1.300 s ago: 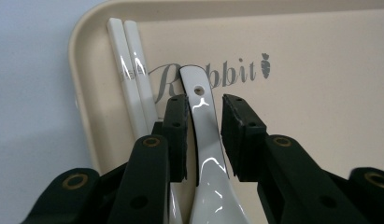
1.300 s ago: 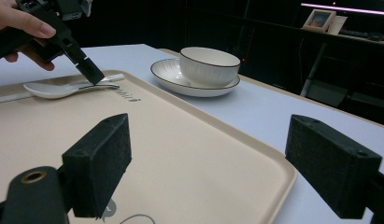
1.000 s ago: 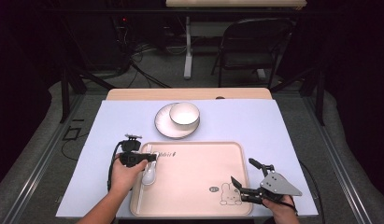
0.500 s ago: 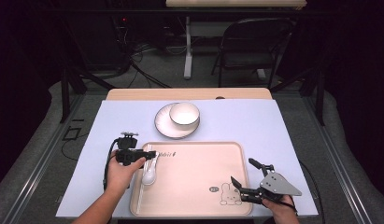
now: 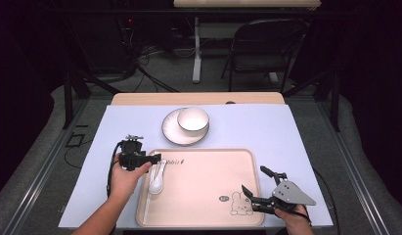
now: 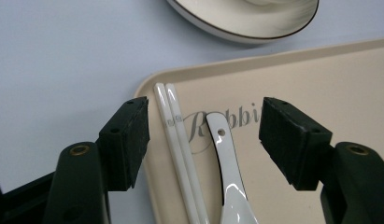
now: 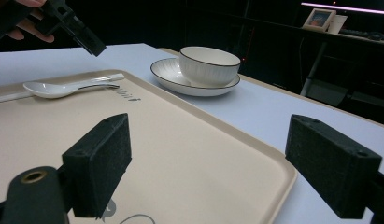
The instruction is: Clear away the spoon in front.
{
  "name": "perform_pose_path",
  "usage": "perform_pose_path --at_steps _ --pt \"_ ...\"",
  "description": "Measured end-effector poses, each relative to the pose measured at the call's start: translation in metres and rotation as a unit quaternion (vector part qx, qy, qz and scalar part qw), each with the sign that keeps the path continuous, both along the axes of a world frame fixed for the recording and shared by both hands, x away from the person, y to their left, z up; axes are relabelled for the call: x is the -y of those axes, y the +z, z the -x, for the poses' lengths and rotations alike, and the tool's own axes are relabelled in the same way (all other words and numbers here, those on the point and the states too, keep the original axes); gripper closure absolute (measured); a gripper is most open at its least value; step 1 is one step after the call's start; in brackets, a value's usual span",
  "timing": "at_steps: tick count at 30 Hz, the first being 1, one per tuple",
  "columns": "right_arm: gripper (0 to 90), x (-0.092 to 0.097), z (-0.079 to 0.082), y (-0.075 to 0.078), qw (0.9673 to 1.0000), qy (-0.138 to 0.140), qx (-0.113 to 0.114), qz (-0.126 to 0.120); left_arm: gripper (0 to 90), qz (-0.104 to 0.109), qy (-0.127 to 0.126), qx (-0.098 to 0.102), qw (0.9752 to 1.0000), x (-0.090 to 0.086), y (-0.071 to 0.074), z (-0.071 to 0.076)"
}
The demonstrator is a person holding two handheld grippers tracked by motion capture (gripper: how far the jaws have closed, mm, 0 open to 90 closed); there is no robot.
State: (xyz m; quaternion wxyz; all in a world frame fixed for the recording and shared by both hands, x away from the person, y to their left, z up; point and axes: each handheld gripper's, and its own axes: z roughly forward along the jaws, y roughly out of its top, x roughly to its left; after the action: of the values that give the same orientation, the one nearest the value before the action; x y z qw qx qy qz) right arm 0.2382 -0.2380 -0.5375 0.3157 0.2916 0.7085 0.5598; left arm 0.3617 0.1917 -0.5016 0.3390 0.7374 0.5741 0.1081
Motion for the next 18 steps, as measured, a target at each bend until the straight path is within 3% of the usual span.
perform_pose_path --at_steps 9,18 --pt "14.0 0.0 0.0 0.0 1.0 -0.001 0.001 0.0 32.6 0.002 -0.006 0.007 1.0 0.003 0.005 -0.005" --pt "14.0 0.0 0.0 0.0 1.0 -0.001 0.001 -0.001 32.6 0.015 -0.005 0.03 0.9994 0.005 0.022 -0.018"
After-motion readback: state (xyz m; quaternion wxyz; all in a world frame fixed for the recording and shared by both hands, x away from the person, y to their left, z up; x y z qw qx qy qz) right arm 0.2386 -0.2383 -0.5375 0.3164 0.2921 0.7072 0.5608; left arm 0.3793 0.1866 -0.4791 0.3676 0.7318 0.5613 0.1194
